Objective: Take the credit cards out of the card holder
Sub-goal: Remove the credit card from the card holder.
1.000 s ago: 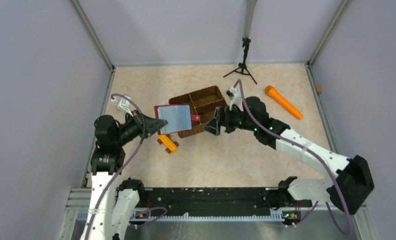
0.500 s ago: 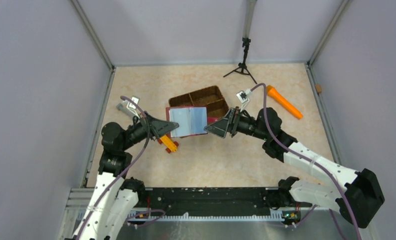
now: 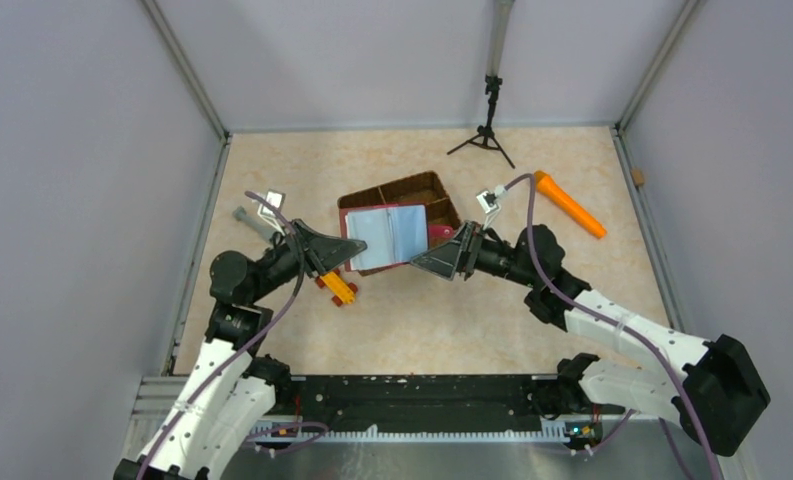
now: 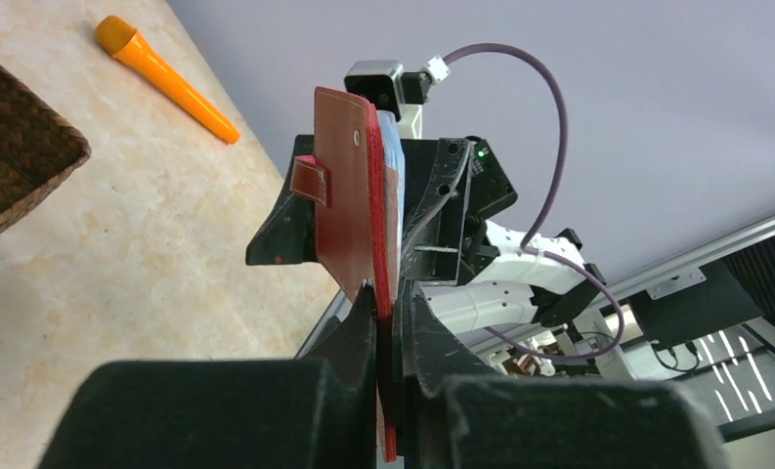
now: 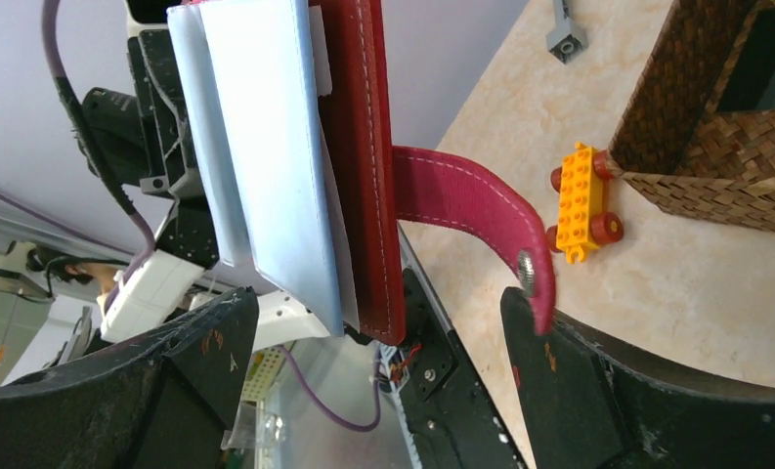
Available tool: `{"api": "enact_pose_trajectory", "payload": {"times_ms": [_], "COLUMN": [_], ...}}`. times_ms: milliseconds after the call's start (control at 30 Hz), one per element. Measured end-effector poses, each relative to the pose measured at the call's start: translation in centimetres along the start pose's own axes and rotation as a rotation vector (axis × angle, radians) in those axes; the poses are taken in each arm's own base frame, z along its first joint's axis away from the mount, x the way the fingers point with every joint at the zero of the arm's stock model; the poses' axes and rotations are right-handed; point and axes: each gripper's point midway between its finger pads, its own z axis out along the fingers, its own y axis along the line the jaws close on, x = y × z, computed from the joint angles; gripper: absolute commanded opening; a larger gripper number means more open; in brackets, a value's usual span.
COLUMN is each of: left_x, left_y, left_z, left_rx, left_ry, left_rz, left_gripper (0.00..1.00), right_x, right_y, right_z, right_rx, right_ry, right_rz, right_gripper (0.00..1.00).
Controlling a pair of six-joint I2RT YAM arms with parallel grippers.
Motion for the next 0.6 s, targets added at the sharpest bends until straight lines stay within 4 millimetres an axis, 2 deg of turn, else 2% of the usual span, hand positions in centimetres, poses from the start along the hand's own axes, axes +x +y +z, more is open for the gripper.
{"api": "enact_pose_trajectory", "payload": {"times_ms": [100, 233, 333, 467, 533, 600], "left_x": [0.1, 0.3, 0.6, 0.8, 0.9, 1.0], "left_y": [0.0, 0.2, 0.7, 0.7, 0.7, 0.9], "left_z": [0.2, 0.6, 0.8, 1.0, 1.0, 1.0], "left_rx": [0.015, 0.028, 0.023, 0.030, 0.029, 0.023], "left_ry": [0.000, 0.013, 0.024, 0.034, 0.037, 0.040], "left_rz": [-0.015, -0.041, -0.066, -0.070, -0.067, -0.055], "left_gripper": [0.00, 0.00, 0.00, 0.01, 0.17, 0.26], "right_x": [0.2, -0.4, -1.0, -1.3, -1.3, -1.3], "right_y": [0.3, 1.7, 2.8, 3.4, 3.3, 2.9], "right_z": [-0.1, -0.1, -0.2, -0.2, -0.2, -0.2], "right_rx": [-0.030, -0.090, -0.134, -0.159, -0.154, -0.136], "right_ry": [-0.004, -0.024, -0.046, -0.060, -0.060, -0.061], "right_rz": [0.015, 0.017, 0.009, 0.008, 0.007, 0.010], "right_gripper": [0.92, 0.77, 0.57, 0.20, 0.05, 0.00]}}
